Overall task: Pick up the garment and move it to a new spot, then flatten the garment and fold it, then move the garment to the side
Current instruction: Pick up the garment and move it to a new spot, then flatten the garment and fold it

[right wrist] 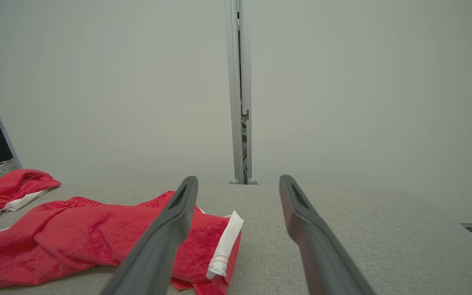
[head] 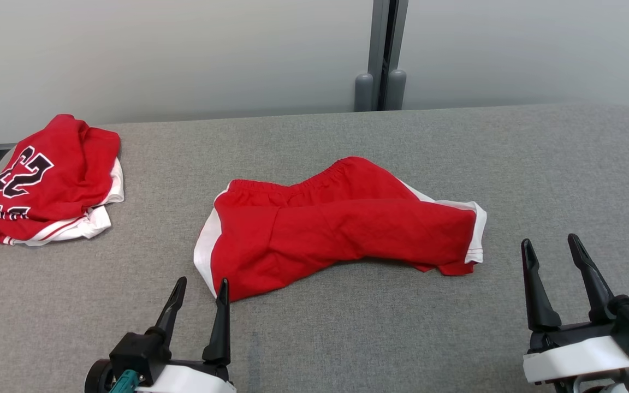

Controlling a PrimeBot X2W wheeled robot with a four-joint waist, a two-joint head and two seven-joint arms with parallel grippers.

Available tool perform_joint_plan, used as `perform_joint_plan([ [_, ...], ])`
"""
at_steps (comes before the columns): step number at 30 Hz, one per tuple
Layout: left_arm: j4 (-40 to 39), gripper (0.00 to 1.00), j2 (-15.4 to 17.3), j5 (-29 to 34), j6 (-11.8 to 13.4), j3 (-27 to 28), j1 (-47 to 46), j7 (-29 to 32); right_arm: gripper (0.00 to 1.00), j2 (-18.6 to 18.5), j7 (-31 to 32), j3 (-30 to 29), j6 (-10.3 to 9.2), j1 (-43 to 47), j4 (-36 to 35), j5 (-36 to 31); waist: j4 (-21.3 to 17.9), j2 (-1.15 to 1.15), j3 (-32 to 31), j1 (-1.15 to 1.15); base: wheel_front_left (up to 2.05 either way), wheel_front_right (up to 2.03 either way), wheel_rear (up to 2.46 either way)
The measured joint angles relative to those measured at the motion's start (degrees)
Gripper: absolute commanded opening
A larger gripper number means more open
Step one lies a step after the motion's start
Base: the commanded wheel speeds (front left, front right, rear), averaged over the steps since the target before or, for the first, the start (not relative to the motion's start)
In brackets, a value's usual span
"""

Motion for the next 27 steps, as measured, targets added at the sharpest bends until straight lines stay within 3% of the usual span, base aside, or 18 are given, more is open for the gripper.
perform_joint_plan([
  [14, 0.3, 1.0, -1.2, 1.5, -1.5, 0.8, -0.1, 0.0, 1.0, 0.0, 0.0, -3.1, 0.0, -3.7, 2.6, -4.2, 1.5, 0.0, 0.9, 0.0, 0.0, 0.0, 0.0],
  [18, 0.4, 1.0, -1.6, 1.5, -1.8, 0.6, -0.4, 0.0, 1.0, 0.0, 1.7, -3.1, 0.0, -7.4, 8.9, -7.6, 2.4, 0.0, 1.5, 0.0, 0.0, 0.0, 0.0],
  [27, 0.7, 1.0, -2.1, 1.4, -2.2, 0.1, -1.5, 0.0, 1.0, -0.9, 12.1, -3.4, 0.0, -19.6, 21.1, -10.8, 5.2, 0.0, 3.4, 0.0, 0.0, 0.0, 0.0],
])
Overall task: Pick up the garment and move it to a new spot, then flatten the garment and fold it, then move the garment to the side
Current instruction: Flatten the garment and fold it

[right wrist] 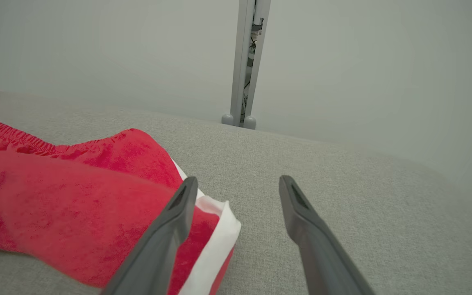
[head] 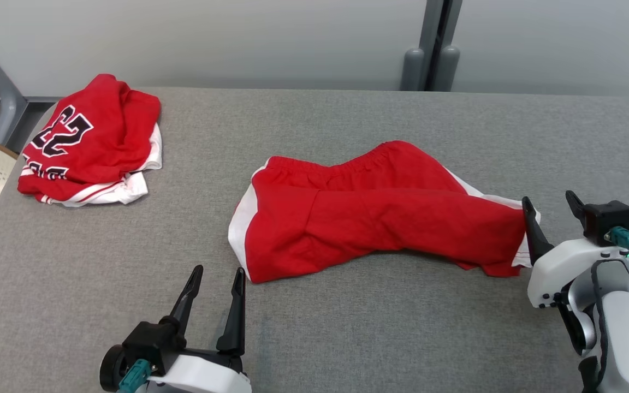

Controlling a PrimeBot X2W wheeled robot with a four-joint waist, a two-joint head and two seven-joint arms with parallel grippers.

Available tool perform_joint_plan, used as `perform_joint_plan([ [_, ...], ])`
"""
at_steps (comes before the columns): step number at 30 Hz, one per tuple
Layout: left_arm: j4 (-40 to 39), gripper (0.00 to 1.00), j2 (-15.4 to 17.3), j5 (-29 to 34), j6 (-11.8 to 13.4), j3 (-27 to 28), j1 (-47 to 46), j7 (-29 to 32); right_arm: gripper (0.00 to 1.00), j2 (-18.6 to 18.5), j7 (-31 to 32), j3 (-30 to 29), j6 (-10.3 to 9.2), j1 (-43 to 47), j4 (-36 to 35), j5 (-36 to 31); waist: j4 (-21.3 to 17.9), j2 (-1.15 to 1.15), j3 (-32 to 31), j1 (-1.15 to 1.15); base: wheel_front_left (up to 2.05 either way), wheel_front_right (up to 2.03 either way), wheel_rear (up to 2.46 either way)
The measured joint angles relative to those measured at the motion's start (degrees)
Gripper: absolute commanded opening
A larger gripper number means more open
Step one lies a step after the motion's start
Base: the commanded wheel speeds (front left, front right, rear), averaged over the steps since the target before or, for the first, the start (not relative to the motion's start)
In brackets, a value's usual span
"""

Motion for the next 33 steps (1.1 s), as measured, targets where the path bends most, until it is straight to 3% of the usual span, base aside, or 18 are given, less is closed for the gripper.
perform_joint_plan([
  [7, 0.1, 1.0, -0.1, -0.4, 0.0, 0.0, -0.7, 0.0, 1.0, -1.0, 7.2, -1.3, 0.0, -4.3, 10.1, 1.3, 3.1, 0.0, 1.5, 0.0, 0.0, 0.0, 0.0],
  [8, 0.1, 1.0, -0.1, -0.5, 0.0, 0.0, -0.8, 0.0, 0.91, -1.0, 8.2, -0.8, 0.0, -4.9, 12.0, 2.7, 3.7, 0.0, 1.8, 0.0, 0.0, 0.0, 0.0],
  [9, 0.1, 1.0, -0.1, -0.6, 0.1, 0.1, -0.8, 0.0, 0.45, -1.2, 8.3, -0.5, 0.0, -5.1, 12.6, 3.1, 3.9, 0.0, 1.9, 0.0, 0.0, 0.0, 0.0],
  [10, 0.1, 1.0, -0.1, -0.6, 0.1, 0.1, -0.9, 0.0, 0.31, -1.5, 8.3, -0.3, 0.0, -5.4, 13.2, 3.4, 4.0, 0.0, 2.0, 0.0, 0.0, 0.0, 0.0],
  [11, 0.1, 1.0, -0.1, -0.7, 0.2, 0.0, -0.9, 0.0, 0.0, -1.8, 8.0, -0.1, 0.0, -5.7, 13.7, 3.7, 4.1, 0.0, 2.0, 0.0, 0.0, 0.0, 0.0],
  [22, 0.1, 1.0, -0.1, -0.9, 0.5, 0.2, -0.9, 0.0, 0.0, -3.8, 1.2, 0.8, 0.01, -10.4, 15.0, 5.2, 3.2, 0.0, 1.1, 0.0, 0.0, 0.0, 0.0],
  [28, -0.1, 1.0, -0.2, -0.7, 0.6, 0.0, -0.9, 0.0, 0.0, -7.6, -3.7, -3.5, 0.0, -14.6, 12.7, 3.5, 2.2, 0.0, 0.8, 0.0, 0.0, 0.0, 0.0],
  [33, 0.0, 1.0, -0.2, -0.4, 0.5, 0.1, -0.9, 0.0, 0.0, -8.0, -5.5, -4.0, 0.0, -18.1, 9.9, 1.4, 1.4, 0.0, 0.6, 0.0, 0.0, 0.0, 0.0],
])
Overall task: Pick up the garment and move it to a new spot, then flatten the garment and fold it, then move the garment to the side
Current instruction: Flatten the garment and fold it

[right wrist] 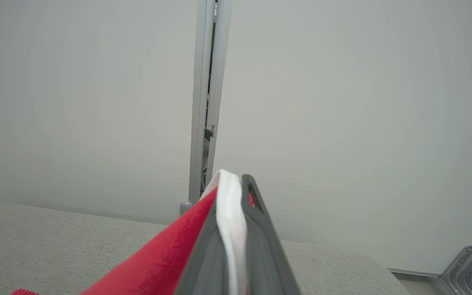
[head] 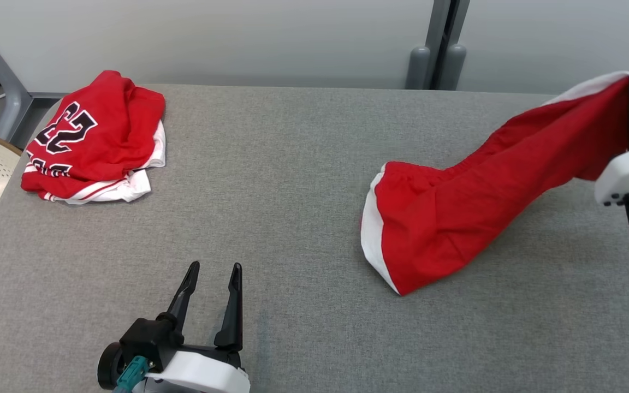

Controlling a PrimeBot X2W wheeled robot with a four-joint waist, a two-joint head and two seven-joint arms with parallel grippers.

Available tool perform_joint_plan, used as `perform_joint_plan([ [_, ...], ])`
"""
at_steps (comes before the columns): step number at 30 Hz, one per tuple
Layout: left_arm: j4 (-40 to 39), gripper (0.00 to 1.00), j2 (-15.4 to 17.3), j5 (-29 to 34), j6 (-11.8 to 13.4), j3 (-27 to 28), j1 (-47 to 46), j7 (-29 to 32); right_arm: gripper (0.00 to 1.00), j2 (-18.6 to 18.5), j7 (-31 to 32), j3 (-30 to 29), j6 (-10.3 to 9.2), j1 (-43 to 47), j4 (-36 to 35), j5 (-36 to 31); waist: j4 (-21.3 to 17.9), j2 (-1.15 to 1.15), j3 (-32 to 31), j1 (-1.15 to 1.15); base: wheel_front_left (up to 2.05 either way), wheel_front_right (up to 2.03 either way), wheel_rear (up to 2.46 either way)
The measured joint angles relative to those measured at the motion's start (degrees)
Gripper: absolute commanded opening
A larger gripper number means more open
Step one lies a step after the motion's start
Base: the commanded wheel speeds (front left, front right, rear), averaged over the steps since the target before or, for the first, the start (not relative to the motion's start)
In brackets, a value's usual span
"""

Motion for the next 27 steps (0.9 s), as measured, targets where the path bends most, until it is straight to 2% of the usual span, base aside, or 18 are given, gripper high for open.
perform_joint_plan([
  [7, 0.4, 1.0, 0.0, 0.4, -0.1, 0.0, -0.2, 0.0, 0.0, 3.0, -0.1, 7.4, 0.0, -5.3, -0.7, -0.2, -1.0, 0.0, 0.0, 0.0, 0.0, 0.0, 0.0],
  [13, 0.8, 1.0, 0.0, 0.5, -0.3, -0.1, -0.9, 0.0, 0.0, 5.3, -2.4, 12.9, 0.0, -12.9, -1.0, 0.8, -0.6, 0.0, -0.5, 0.0, 0.0, 0.0, 0.0],
  [16, 0.9, 1.0, 0.0, 0.5, -0.4, -0.2, -0.9, 0.0, 0.0, 6.1, -3.4, 15.8, 0.0, -13.9, -1.3, 2.2, -0.2, 0.0, -1.0, 0.0, 0.0, 0.0, 0.0],
  [19, 0.9, 1.0, 0.0, 0.5, -0.4, -0.1, -0.8, 0.0, 0.0, 7.1, -3.9, 20.8, 0.0, -11.7, -1.7, 5.9, 0.1, 0.0, -1.5, 0.0, 0.0, 0.0, 0.0],
  [27, 0.7, 1.0, 0.0, 0.5, -0.2, 0.0, 0.3, 0.0, 0.0, 8.3, -4.6, 34.5, 0.0, 6.4, -6.2, 14.3, -0.9, 0.0, -2.4, 0.0, 0.0, 0.0, 0.0],
])
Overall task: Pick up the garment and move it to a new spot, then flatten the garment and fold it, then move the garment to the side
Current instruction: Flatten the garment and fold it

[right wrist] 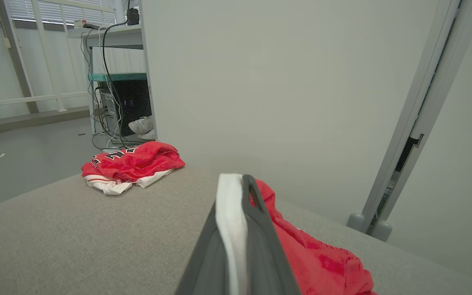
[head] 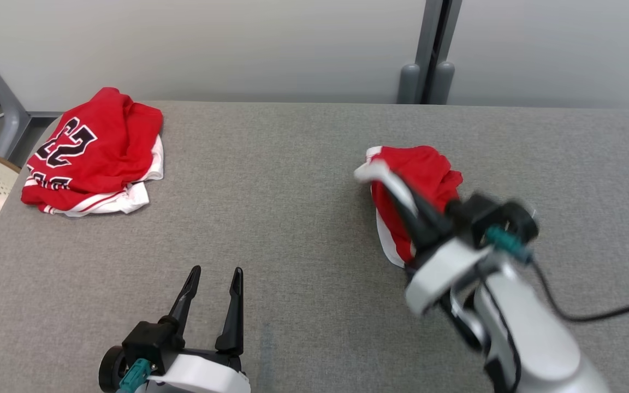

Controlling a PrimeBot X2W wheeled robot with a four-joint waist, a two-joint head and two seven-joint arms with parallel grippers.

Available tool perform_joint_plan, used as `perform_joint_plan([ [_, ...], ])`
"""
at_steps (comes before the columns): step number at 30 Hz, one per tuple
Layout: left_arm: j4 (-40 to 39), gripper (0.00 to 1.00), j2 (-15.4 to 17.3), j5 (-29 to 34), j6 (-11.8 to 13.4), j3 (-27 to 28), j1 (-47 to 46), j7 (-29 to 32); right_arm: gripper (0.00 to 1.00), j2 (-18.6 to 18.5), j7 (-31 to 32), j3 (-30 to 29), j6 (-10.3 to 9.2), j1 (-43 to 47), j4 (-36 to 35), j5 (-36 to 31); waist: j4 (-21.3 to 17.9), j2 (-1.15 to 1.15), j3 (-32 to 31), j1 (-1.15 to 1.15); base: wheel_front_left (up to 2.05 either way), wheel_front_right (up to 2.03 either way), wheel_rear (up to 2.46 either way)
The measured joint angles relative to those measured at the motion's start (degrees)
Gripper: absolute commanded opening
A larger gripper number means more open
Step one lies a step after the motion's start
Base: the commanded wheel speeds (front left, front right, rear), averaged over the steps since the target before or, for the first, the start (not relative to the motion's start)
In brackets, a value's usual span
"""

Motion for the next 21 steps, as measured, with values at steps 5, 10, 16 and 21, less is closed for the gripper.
perform_joint_plan([
  [5, -0.1, 1.0, 0.0, 0.0, 0.0, -0.1, 0.6, 0.0, 0.0, -0.4, 1.4, 5.0, 0.0, 10.0, -2.4, 2.1, -1.4, 0.0, -0.3, 0.0, 0.0, 0.0, 0.0],
  [10, 0.0, 1.0, 0.0, 0.0, 0.0, -0.2, 0.8, 0.0, 0.0, -3.3, 3.3, 6.9, 0.0, 16.6, -4.1, 2.3, -2.9, 0.0, -0.5, 0.0, 0.0, 0.0, 0.0],
  [16, 0.0, 1.0, 0.0, 0.1, 0.0, -0.2, 0.9, 0.0, 0.0, -5.2, 4.3, 3.8, 0.0, 21.6, -5.2, -0.5, -4.4, 0.0, -0.3, 0.0, 0.0, 0.0, 0.0],
  [21, 0.1, 1.0, 0.0, 0.2, -0.2, -0.1, 0.8, 0.0, 1.0, -4.7, 4.2, 4.0, 0.0, 23.9, -6.5, -1.5, -5.2, 0.0, 0.2, 0.0, 0.0, 0.0, 0.0],
])
